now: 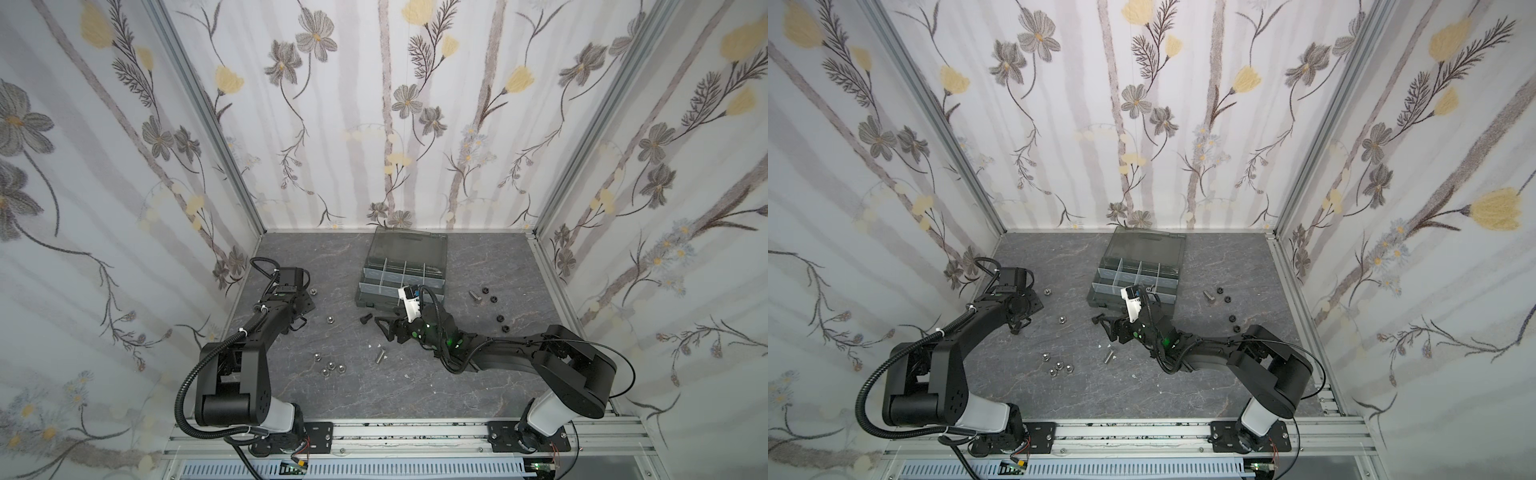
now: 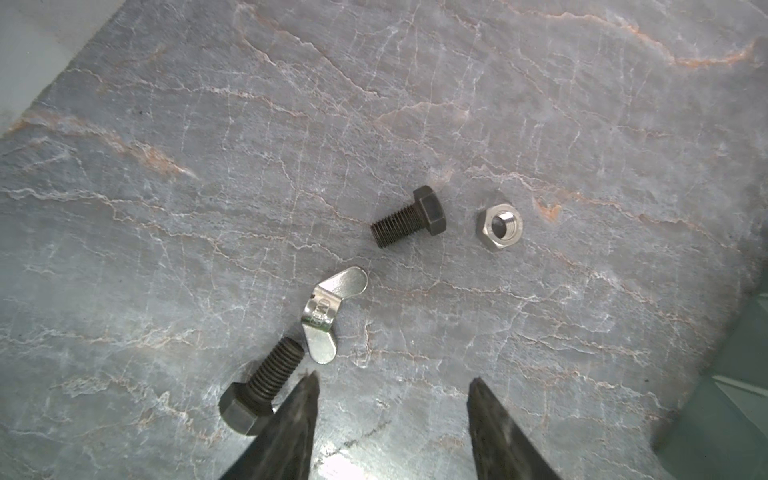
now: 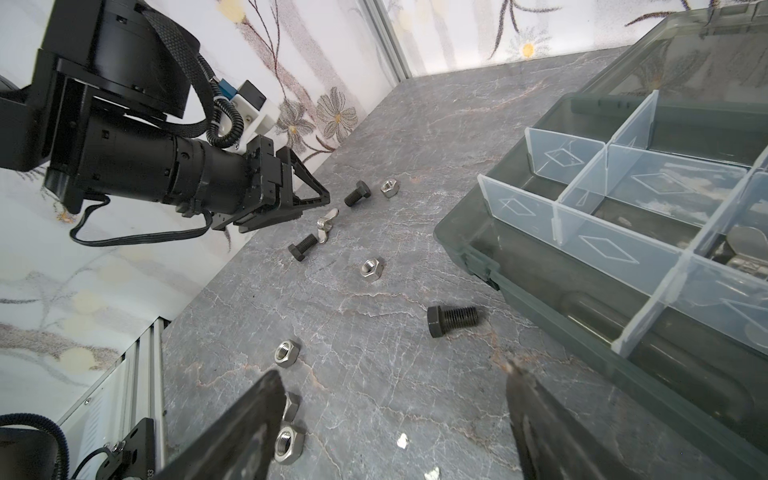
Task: Sort the screws and nuts into containers
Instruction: 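Lower the left gripper onto another silver wing nut and close it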
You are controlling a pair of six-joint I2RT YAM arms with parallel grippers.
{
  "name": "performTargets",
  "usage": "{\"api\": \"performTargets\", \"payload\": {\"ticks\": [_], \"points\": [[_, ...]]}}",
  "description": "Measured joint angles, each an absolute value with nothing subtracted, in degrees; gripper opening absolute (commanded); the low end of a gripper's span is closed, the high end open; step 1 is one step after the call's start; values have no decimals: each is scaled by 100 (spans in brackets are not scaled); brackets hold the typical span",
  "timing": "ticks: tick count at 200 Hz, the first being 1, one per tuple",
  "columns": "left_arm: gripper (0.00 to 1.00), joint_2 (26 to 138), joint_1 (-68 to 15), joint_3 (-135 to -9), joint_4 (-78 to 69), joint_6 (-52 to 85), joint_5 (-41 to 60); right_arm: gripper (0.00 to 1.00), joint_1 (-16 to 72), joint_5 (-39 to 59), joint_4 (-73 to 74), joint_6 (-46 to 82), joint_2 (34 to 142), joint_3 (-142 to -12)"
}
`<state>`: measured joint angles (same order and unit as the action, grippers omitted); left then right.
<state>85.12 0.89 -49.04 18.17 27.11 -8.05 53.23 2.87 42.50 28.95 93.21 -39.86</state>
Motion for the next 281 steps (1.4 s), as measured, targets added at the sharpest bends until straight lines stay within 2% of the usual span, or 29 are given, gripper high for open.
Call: {"api": "performTargets", "payload": {"ticks": [108,281], "points": [[51,9465,397,-5371,2032,2353,-1297,84,5269,303,4353,2954,9229,-3881],[33,10145,408,-5699,2145,2093,-1496,84,5124,261,4368,2998,9229,-3828]]}}
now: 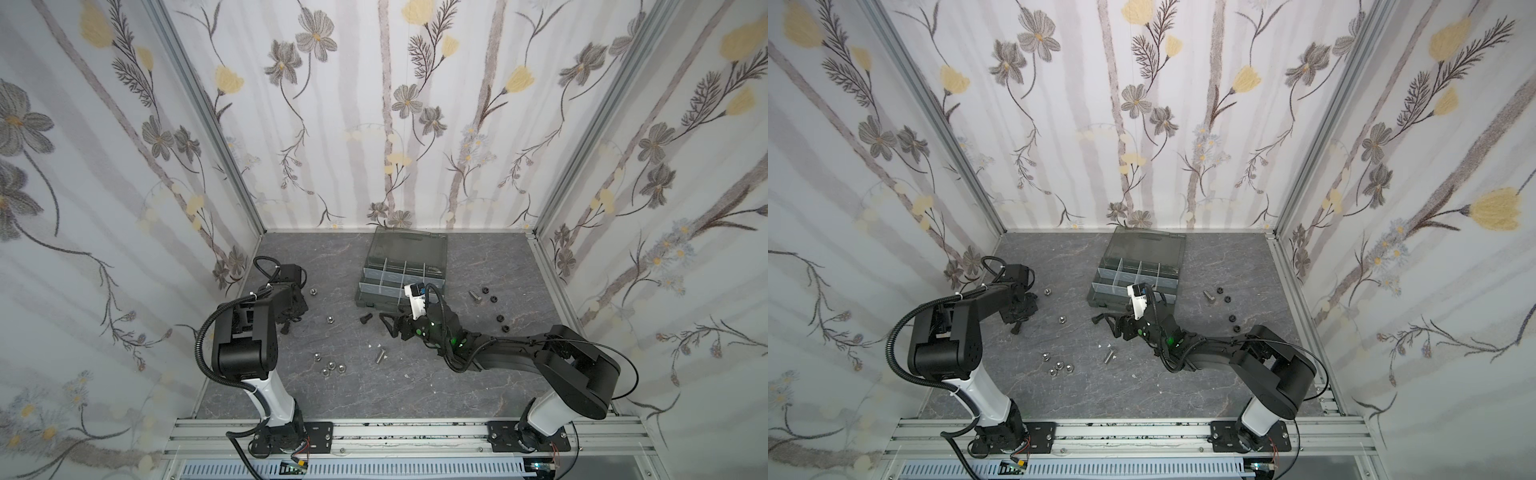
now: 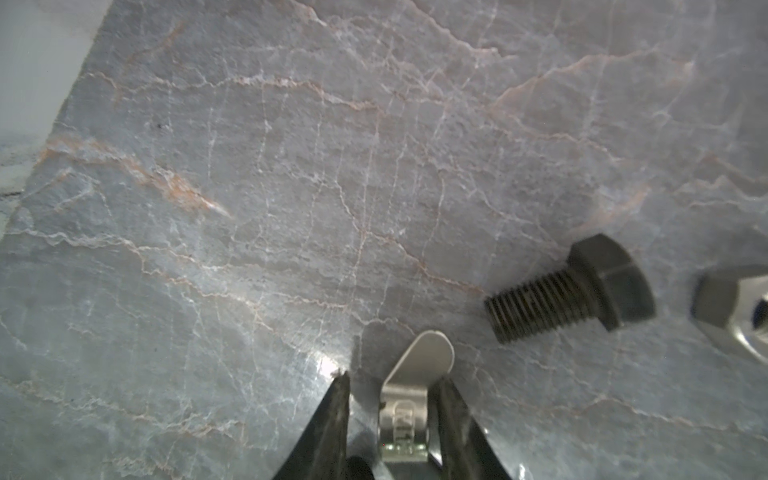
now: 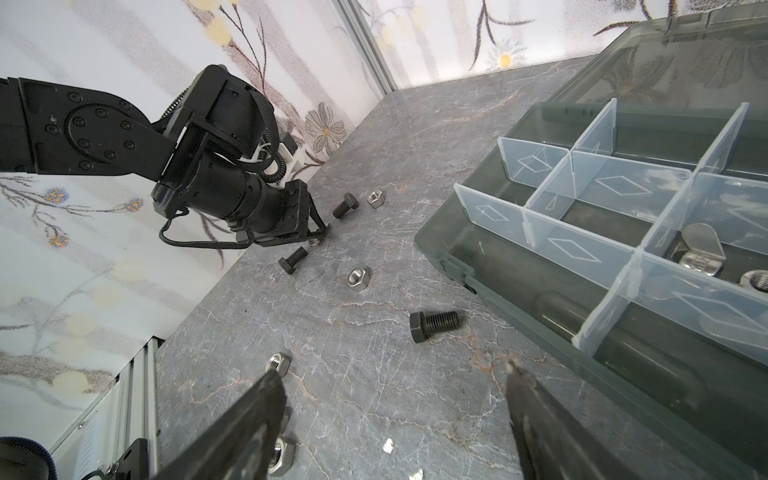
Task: Sort the screws and nuts into containers
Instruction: 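Lower the left gripper onto another silver wing nut and close it, then carry the wing nut into the same compartment and open the left gripper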
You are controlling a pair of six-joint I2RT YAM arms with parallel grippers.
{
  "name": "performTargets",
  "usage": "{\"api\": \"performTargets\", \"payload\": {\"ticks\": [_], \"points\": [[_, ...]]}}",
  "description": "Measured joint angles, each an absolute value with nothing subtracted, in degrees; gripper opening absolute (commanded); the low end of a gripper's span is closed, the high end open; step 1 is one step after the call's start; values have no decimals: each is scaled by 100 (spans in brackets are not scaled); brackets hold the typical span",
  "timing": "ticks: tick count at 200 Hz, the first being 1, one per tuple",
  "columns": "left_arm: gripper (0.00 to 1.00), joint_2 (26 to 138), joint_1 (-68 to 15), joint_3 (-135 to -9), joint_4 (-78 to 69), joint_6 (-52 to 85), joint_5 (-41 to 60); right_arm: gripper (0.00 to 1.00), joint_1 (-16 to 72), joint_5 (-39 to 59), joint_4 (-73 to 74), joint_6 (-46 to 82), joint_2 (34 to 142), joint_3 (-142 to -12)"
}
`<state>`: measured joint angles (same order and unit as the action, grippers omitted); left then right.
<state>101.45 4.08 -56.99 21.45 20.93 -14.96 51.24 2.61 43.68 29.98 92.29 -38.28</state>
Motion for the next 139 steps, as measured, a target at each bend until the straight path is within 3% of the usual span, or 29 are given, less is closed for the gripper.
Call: {"api": "performTargets", "payload": {"ticks": [98,139], "points": [[15,10175,408,-5710,2093,2093,-1498,84,5076,261,4462,3020,9231,-3813],[13,10022,403,-5710,2163,2095,-1424,84,5052,261,4458,3017,9229,-3791]]}}
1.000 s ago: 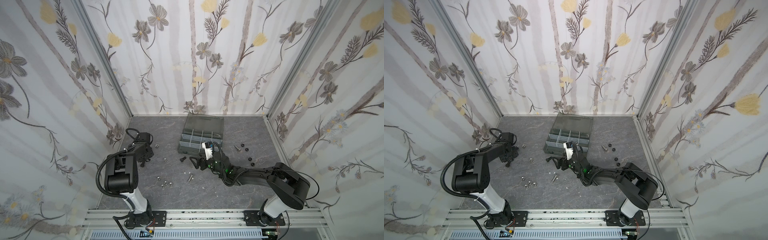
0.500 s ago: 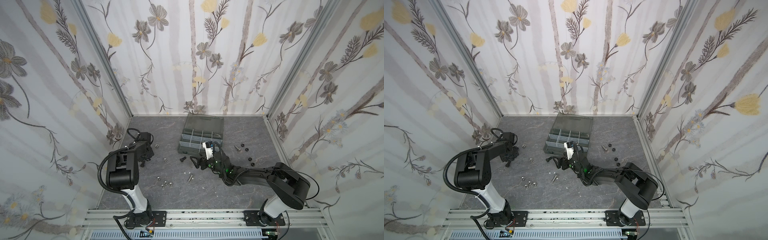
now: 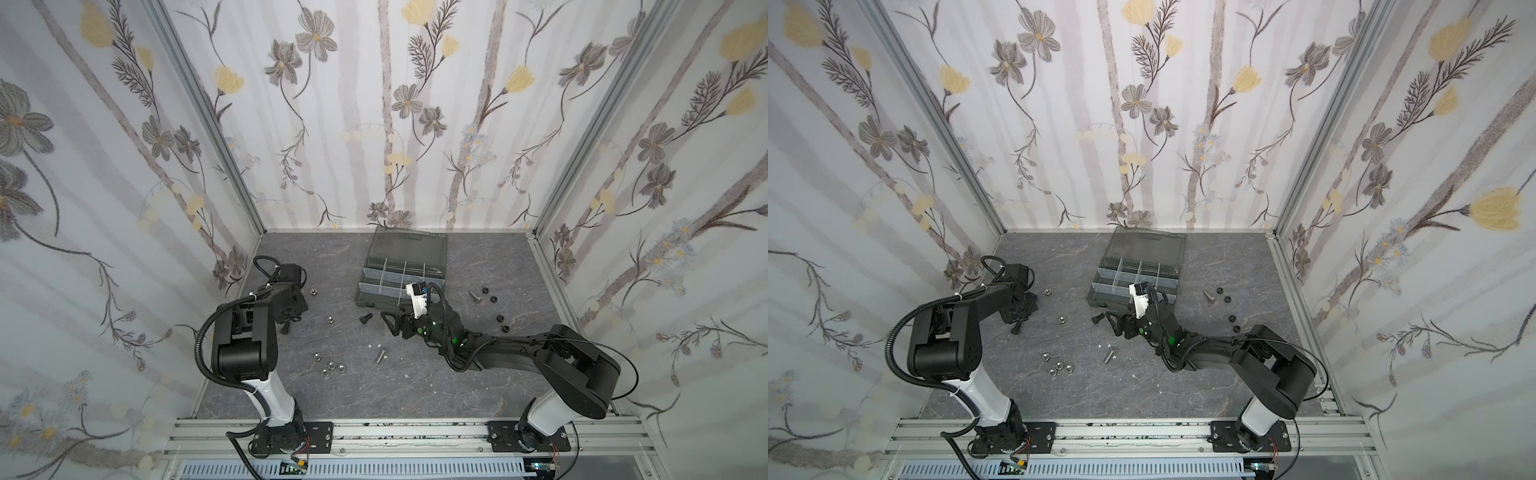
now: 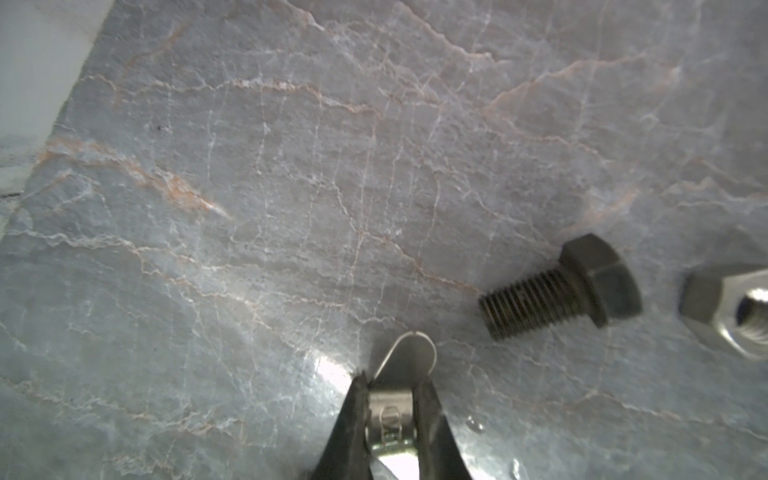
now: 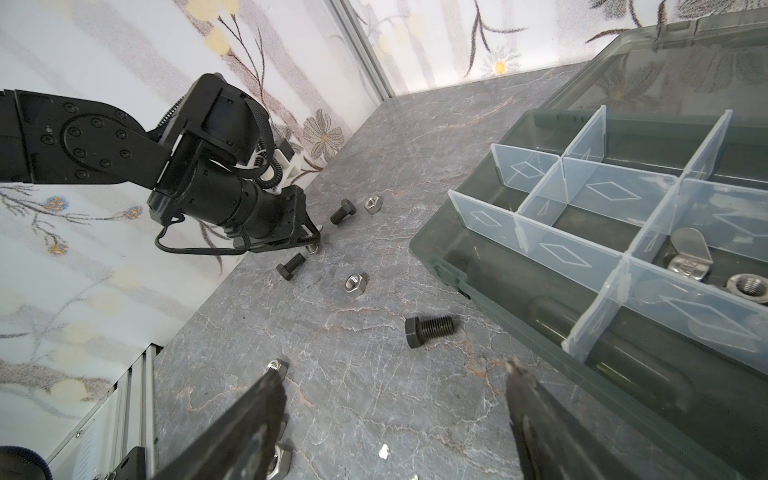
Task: Sort the screws and nuts into containers
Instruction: 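Carry the wing nut into the same compartment and open the left gripper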
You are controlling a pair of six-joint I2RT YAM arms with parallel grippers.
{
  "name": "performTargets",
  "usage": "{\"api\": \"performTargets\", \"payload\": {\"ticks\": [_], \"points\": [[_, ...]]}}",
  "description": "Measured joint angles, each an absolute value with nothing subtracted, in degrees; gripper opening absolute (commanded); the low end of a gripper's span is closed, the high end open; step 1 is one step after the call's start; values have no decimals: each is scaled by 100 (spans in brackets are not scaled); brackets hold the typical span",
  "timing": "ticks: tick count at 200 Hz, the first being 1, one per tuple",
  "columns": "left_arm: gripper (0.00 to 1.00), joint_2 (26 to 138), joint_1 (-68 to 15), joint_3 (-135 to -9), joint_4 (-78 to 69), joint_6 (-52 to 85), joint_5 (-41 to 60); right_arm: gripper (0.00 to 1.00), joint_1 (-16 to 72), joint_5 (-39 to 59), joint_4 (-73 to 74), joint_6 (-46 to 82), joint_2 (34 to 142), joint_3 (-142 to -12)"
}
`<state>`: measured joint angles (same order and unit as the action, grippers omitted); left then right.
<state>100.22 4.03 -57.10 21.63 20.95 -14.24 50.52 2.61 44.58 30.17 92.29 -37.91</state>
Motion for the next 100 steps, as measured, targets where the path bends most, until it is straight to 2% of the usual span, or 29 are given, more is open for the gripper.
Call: {"api": "performTargets", "payload": {"ticks": [50,100], "points": [[12,9485,27,-5850,2261,2121,-1177,84,4882,211,4438,2998,8892,-3671],[12,9192,-1002,-6401,2434,2265,-1026,84,4414,106,4379,2993,8687,-3468]]}}
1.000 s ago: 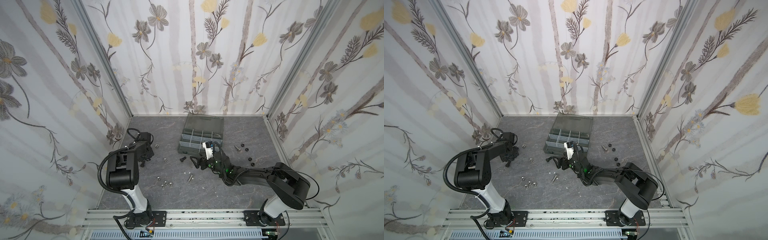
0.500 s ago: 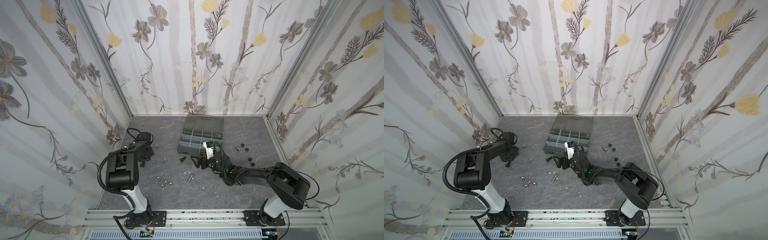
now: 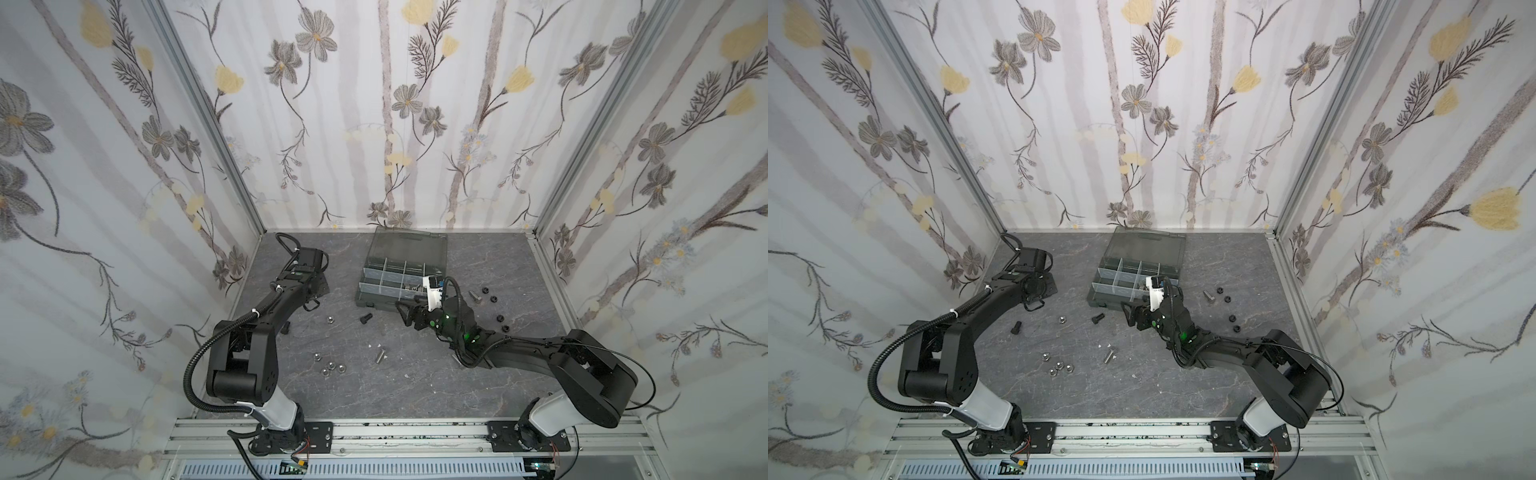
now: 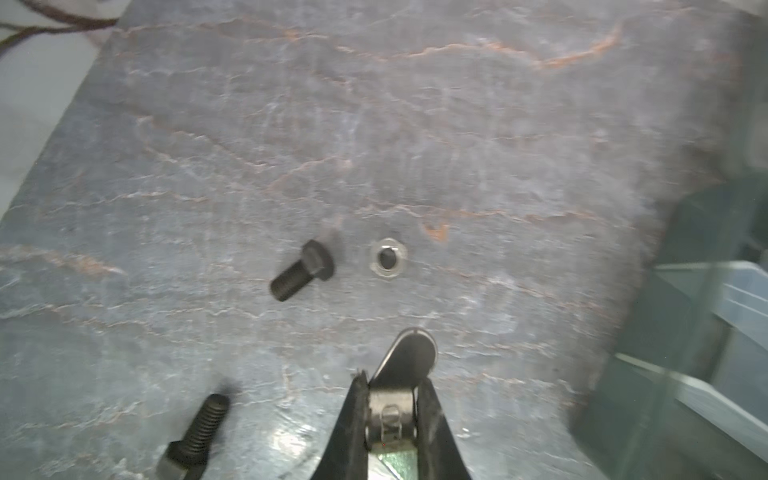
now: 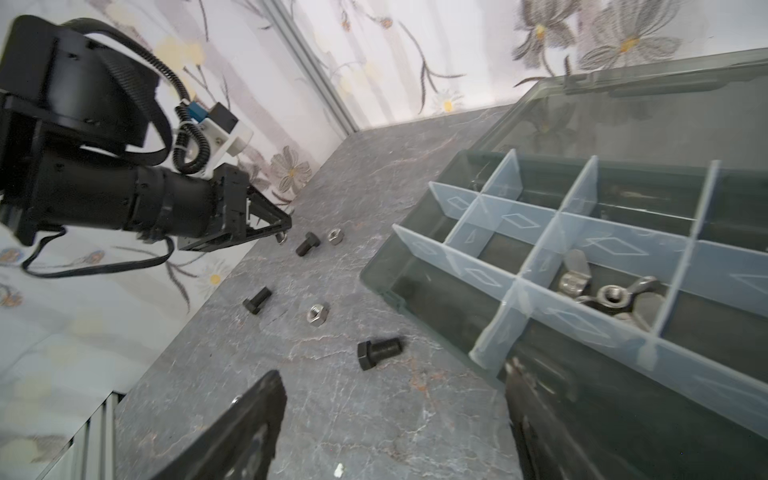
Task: Sort the screws and nuts into containers
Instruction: 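Carry the wing nut into the same compartment and open the left gripper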
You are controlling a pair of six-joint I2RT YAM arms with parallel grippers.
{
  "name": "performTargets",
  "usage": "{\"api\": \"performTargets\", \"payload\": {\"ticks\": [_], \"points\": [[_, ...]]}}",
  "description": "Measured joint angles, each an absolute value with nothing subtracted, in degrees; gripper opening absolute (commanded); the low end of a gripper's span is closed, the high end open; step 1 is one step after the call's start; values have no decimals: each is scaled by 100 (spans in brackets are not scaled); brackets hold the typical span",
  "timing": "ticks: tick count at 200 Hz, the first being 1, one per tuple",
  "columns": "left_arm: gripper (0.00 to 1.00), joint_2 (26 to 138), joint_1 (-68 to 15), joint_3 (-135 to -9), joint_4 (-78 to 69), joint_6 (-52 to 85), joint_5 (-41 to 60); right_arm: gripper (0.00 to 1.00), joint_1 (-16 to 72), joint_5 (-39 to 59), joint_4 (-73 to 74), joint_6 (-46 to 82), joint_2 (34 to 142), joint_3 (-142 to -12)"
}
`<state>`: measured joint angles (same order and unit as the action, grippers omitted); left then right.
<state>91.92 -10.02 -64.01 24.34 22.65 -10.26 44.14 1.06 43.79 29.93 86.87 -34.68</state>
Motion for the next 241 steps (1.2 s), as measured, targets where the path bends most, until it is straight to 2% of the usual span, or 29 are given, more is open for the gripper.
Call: {"api": "performTargets", "payload": {"ticks": [56,104,183,241], "points": [[12,9677,-2152,-7253,2591,2453,-1007,84,3909,-64,4303,2993,8285,-3168],[11,10547,-2941,-8442,2838,2532,-1026,84,3601,-209,4191,2993,8167,-3017],[11,12099,-3627,-10366,3170,2547,-871,84,3361,-438,4224,3127,8103,-2773],[11,12722,-3931,-10855,3216,2565,-674,85,3330,-635,4228,3148,8088,-2727]]}}
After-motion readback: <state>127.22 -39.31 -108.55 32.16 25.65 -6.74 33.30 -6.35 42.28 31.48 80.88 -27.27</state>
